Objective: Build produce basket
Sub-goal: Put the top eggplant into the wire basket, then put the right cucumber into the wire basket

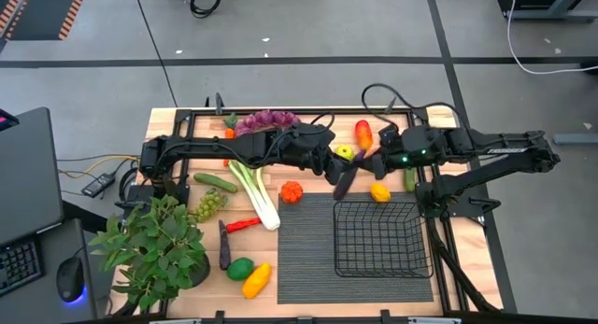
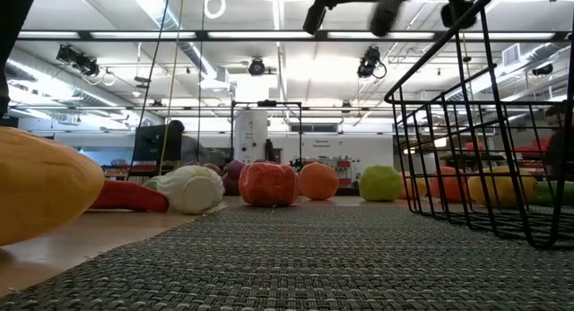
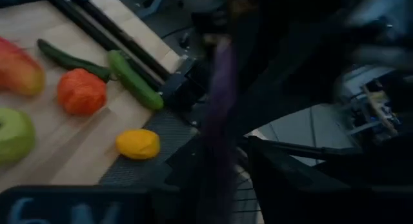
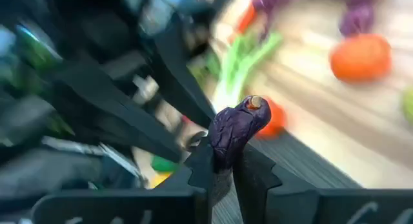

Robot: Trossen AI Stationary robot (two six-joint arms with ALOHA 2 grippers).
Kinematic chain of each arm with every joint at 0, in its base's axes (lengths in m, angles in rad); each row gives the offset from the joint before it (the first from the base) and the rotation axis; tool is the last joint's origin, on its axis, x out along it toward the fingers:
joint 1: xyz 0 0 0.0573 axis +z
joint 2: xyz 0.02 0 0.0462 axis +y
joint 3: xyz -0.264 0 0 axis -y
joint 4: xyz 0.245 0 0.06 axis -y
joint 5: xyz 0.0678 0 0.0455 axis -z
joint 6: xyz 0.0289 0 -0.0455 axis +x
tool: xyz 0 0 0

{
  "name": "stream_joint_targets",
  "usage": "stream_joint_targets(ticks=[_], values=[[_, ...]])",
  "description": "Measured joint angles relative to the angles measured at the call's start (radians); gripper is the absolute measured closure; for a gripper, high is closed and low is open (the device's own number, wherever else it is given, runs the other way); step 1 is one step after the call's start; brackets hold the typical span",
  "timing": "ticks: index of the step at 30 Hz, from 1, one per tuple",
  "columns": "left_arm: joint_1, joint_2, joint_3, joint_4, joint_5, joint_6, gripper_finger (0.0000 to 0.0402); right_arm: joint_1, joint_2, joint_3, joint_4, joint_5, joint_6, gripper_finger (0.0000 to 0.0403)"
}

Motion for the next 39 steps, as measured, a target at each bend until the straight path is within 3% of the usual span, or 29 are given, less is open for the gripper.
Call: stream_joint_targets(ticks=[5, 12, 21, 26, 30, 39], values=[[0.011, -0.004, 0.001, -0.055, 0.04, 0.049, 0.0243, -0.001, 0.0, -0.002, -0.099, -0.069, 0.009, 0.0354], [0.057, -0.04, 0.002, -0.252, 0.056, 0.147, 0.0226, 0.008, 0.001, -0.002, -0.149, -0.264, -0.004, 0.0353], [0.094, -0.049, 0.0, -0.734, 0.051, 0.355, 0.0225, 0.082, 0.02, -0.002, -0.236, -0.271, 0.087, 0.0353], [0.073, -0.028, -0.003, -0.814, 0.048, 0.473, 0.0218, 0.154, 0.055, -0.001, -0.316, -0.267, 0.188, 0.0351], [0.063, -0.012, -0.003, -0.795, 0.049, 0.531, 0.0217, 0.204, 0.083, -0.001, -0.346, -0.254, 0.288, 0.0324], [0.077, 0.04, -0.006, -0.821, 0.048, 0.58, 0.0216, 0.298, 0.103, -0.001, -0.434, -0.185, 0.408, 0.0204]])
